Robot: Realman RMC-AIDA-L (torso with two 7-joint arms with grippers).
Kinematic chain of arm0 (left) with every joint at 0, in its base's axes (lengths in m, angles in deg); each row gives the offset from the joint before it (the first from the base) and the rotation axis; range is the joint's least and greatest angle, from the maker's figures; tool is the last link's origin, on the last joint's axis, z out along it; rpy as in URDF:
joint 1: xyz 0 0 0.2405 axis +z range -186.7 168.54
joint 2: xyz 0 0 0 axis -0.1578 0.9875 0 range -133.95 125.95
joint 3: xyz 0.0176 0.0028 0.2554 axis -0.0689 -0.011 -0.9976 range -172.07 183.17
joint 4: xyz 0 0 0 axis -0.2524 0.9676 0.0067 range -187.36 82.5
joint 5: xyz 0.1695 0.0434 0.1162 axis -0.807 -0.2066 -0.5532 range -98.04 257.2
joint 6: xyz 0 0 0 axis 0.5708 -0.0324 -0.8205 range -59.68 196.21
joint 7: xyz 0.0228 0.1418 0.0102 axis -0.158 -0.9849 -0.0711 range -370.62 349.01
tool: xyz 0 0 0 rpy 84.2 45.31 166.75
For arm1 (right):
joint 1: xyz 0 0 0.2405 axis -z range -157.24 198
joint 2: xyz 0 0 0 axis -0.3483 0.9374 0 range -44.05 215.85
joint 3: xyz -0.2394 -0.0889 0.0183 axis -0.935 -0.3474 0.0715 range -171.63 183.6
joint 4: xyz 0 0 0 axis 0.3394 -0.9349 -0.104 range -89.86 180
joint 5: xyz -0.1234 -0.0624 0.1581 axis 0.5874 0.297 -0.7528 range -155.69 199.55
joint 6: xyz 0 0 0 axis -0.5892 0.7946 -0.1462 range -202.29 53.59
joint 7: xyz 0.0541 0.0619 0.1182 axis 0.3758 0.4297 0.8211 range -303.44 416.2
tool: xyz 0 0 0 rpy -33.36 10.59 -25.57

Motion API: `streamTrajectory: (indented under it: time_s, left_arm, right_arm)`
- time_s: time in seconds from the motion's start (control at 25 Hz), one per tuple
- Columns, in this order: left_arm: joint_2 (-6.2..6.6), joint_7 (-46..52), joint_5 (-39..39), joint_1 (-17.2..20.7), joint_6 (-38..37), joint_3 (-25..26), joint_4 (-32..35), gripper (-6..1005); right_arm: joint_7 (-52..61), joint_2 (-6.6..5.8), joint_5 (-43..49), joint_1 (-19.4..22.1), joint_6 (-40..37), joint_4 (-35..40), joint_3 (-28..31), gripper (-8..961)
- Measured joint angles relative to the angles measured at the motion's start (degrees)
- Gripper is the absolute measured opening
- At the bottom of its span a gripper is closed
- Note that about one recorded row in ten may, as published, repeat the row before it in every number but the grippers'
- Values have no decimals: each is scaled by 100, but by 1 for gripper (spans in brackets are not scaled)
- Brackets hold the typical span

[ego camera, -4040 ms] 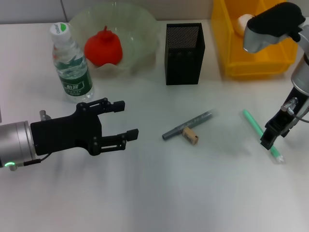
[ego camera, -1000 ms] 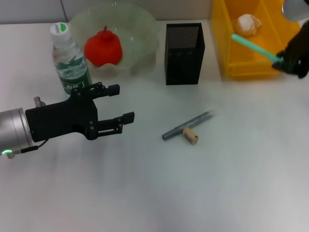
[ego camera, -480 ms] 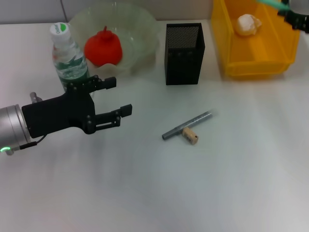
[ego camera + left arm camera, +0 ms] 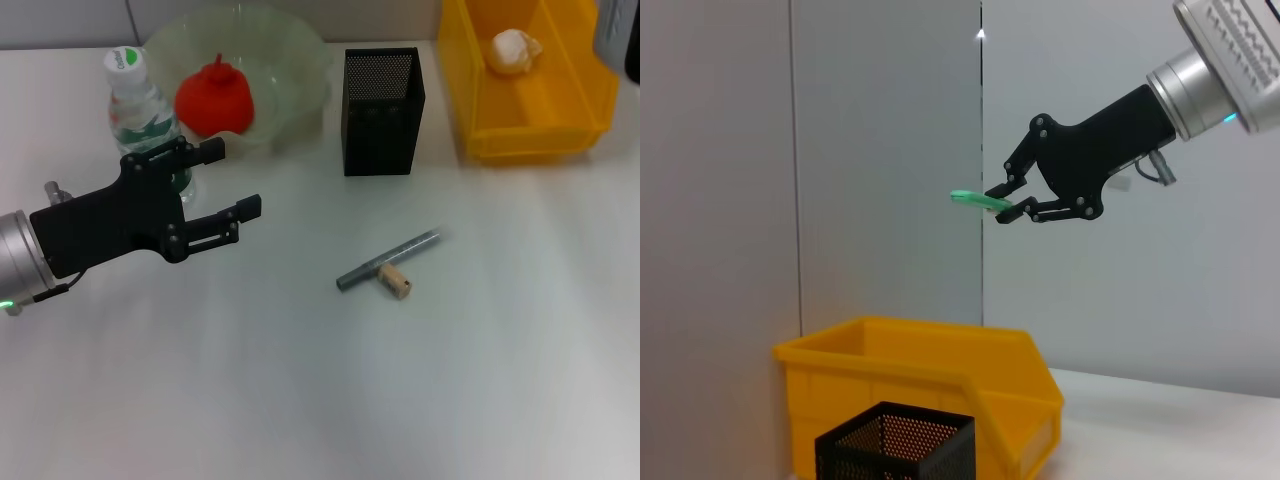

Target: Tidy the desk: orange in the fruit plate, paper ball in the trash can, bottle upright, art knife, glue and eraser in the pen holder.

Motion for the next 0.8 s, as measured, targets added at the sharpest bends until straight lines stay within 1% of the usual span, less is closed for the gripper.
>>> streamTrajectory:
  time_s: [0.04,0.08,0.12,0.16,0.32,0.36,0.4,0.44,0.48,0.52,0.6,0.64,0.68,0.72,0.8]
  left_arm:
    - [-8,-140,91,48,-1,2,-12,796]
    - [-8,-140,91,48,-1,2,-12,796]
    - [-8,-171,106,66,0,3,-9,796]
    - [-8,-171,106,66,0,3,-9,796]
    - [-10,-395,174,121,29,13,-46,796]
    - [-13,-444,192,139,30,21,-51,796]
    - [-20,-489,210,154,29,35,-56,796]
    - [-28,-571,247,181,23,53,-62,796]
    - [-28,-571,247,181,23,53,-62,796]
    - [-33,-632,274,192,23,55,-76,796]
    - [-33,-663,293,195,24,55,-95,796]
    - [-29,-798,360,201,35,56,-196,796]
    - [-29,-798,360,201,35,56,-196,796]
    - [-26,-849,375,203,40,59,-235,796]
    - [-25,-998,398,224,60,136,-326,796]
  right_arm:
    - [-437,10,1,226,686,-146,-200,152]
    - [-437,10,1,226,686,-146,-200,152]
    - [-951,17,3,481,1496,-342,-462,152]
    - [-951,17,3,481,1496,-342,-462,152]
    - [-1801,32,5,845,2873,-754,-933,152]
    - [-1801,32,5,845,2873,-754,-933,152]
    - [-2018,33,5,886,3127,-865,-998,152]
    - [-2565,34,5,949,3790,-1211,-1133,153]
    - [-2565,34,5,949,3790,-1211,-1133,153]
    - [-2792,27,5,954,4135,-1403,-1191,153]
    - [-3314,-4,5,915,4980,-1866,-1327,153]
    - [-3736,-32,5,826,5661,-2256,-1432,153]
    - [-3736,-32,5,826,5661,-2256,-1432,153]
    - [-3976,-46,5,766,5974,-2447,-1463,153]
    - [-4304,-64,5,677,6292,-2659,-1519,152]
